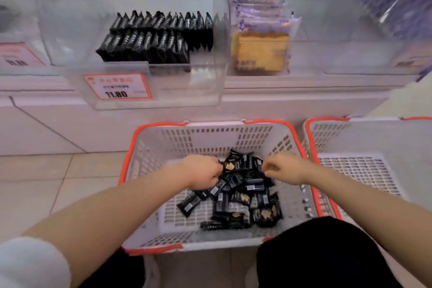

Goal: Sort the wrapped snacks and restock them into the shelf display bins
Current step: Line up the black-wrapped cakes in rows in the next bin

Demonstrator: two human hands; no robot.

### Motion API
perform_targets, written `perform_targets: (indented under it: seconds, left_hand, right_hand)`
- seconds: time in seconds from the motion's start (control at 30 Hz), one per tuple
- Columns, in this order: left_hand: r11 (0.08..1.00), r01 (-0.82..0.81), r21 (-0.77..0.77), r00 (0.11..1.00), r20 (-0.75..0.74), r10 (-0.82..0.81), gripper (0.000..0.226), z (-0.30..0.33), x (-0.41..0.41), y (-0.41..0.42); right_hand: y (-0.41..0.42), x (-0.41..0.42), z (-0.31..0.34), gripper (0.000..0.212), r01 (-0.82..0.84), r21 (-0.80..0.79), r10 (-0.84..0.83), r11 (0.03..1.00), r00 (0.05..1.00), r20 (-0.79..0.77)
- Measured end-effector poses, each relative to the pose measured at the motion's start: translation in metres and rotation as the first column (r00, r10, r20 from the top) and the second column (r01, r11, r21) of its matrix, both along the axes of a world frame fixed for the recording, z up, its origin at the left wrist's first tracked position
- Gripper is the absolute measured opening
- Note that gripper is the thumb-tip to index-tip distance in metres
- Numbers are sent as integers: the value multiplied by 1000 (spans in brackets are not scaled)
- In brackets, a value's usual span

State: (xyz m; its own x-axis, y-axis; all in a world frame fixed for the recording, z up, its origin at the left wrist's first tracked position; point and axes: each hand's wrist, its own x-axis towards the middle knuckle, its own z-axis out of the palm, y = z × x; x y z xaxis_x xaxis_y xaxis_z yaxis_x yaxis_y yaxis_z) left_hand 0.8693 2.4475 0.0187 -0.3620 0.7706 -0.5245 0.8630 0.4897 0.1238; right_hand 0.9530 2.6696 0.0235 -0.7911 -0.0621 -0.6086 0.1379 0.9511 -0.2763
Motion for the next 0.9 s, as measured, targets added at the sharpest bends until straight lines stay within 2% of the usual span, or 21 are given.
perform_targets:
  seconds: [0.2, 0.37, 0.5, 0.7, 0.8, 0.87, 0.9]
  left_hand:
    - [980, -166, -105, 978, 113, 178, 32, -92, 14, 15]
    - [942, -250, -224, 960, 69, 272, 37, -146, 22, 14]
    - [900, -345, -266, 928, 47, 370, 39, -172, 22, 15]
    - [807, -560, -185, 807, 99, 583, 47, -203, 19, 26]
    - [783, -600, -165, 782, 87, 618, 52, -218, 20, 33]
    - [761, -624, -175, 764, 66, 642, 57, -227, 21, 38]
    - [749, -639, -175, 753, 52, 655, 59, -230, 22, 41]
  right_hand:
    - [22, 19, -92, 24, 26, 19, -28, 999, 994, 101]
    - [18, 15, -157, 36, 107, 39, -109, 994, 992, 69]
    - [13, 10, -193, 36, 6, 134, 0, 991, 999, -42]
    - [4, 21, -225, 48, -134, 254, 178, 958, 971, -159]
    - [5, 18, -230, 40, -115, 176, 142, 978, 979, -149]
    - [4, 13, -228, 39, 57, -1, -57, 998, 989, -139]
    - [4, 11, -225, 42, 205, -137, -218, 969, 971, -96]
